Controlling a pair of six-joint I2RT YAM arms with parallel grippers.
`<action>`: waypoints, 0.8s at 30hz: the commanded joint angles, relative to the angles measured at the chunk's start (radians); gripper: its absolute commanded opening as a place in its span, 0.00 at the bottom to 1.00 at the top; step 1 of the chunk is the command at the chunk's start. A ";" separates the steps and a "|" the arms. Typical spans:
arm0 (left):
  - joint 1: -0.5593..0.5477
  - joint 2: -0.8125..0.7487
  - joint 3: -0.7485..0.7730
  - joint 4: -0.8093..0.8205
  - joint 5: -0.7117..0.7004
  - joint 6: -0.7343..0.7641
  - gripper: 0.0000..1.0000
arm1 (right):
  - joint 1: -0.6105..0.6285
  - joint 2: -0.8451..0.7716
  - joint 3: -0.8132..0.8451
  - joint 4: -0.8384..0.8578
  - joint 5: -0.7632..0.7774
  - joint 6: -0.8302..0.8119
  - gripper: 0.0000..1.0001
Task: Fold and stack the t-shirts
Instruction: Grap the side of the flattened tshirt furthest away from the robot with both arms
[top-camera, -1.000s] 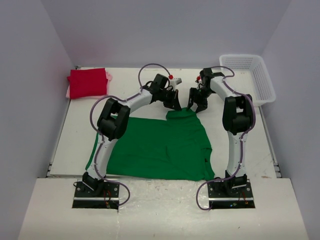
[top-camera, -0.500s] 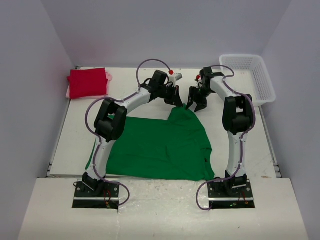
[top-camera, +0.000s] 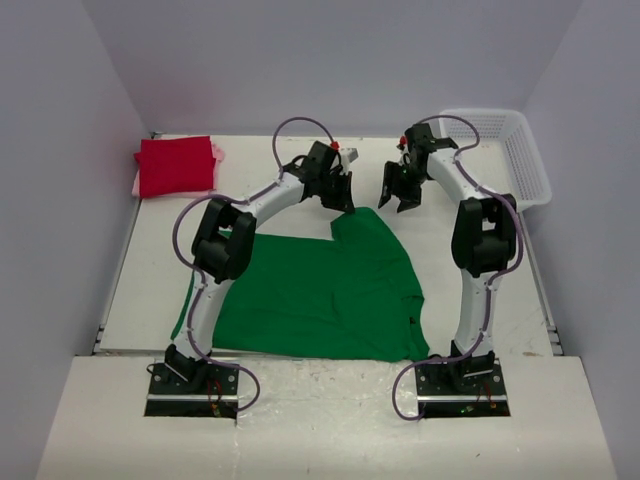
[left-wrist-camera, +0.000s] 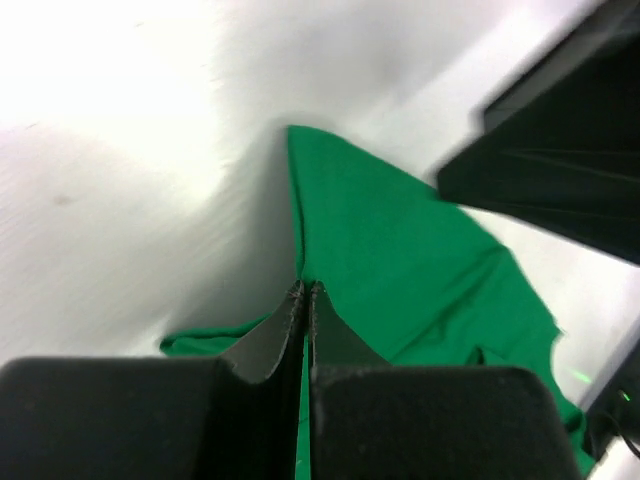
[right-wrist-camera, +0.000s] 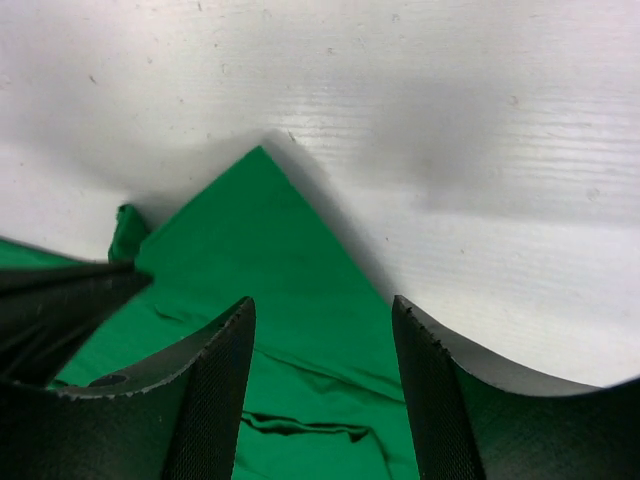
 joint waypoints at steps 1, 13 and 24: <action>-0.001 -0.015 0.045 -0.135 -0.215 -0.048 0.00 | 0.001 -0.126 -0.008 0.006 0.074 0.007 0.59; -0.067 -0.232 -0.269 0.012 -0.143 -0.089 0.00 | 0.003 -0.146 -0.068 0.038 -0.012 0.024 0.59; -0.137 -0.371 -0.398 0.064 -0.149 -0.069 0.00 | 0.021 -0.143 -0.140 0.064 -0.012 0.016 0.59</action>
